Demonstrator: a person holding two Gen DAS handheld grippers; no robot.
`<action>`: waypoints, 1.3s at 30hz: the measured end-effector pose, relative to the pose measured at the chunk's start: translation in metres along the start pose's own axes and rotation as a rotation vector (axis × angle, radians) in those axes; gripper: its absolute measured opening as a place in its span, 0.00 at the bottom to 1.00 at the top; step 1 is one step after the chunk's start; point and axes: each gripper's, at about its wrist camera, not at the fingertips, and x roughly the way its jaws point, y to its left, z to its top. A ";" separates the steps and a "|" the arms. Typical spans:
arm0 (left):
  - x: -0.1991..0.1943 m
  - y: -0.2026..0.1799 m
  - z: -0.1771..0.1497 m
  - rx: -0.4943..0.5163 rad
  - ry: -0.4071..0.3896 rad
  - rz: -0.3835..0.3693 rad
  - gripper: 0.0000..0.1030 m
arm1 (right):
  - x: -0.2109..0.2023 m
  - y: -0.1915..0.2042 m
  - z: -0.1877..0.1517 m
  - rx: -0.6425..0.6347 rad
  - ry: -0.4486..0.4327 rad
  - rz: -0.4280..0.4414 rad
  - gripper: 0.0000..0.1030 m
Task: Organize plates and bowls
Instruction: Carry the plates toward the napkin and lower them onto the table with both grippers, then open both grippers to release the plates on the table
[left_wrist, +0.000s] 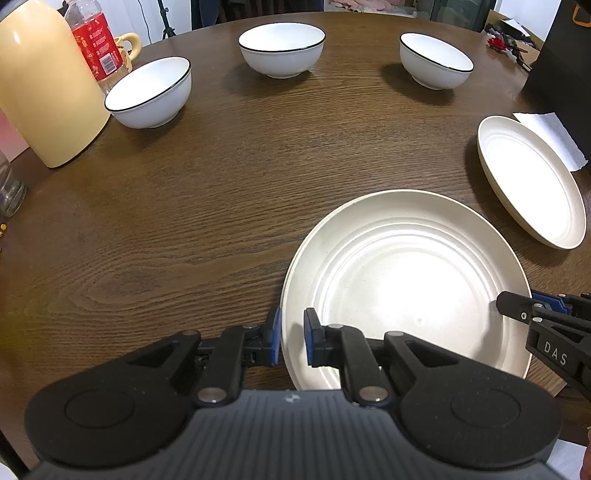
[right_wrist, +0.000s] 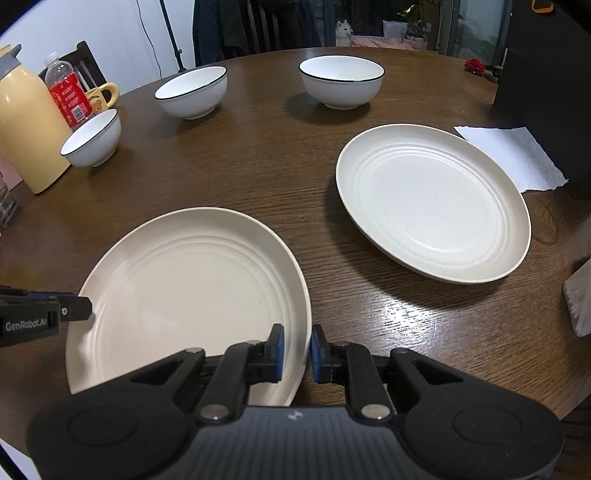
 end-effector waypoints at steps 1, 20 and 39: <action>0.000 0.000 0.000 -0.001 0.000 0.000 0.13 | 0.000 0.000 0.000 0.002 0.003 0.005 0.15; -0.004 0.006 -0.001 -0.029 -0.021 -0.026 0.20 | -0.002 -0.008 0.001 0.029 -0.007 0.039 0.19; -0.046 0.011 -0.002 -0.080 -0.153 -0.008 1.00 | -0.044 -0.014 0.004 0.083 -0.080 0.115 1.00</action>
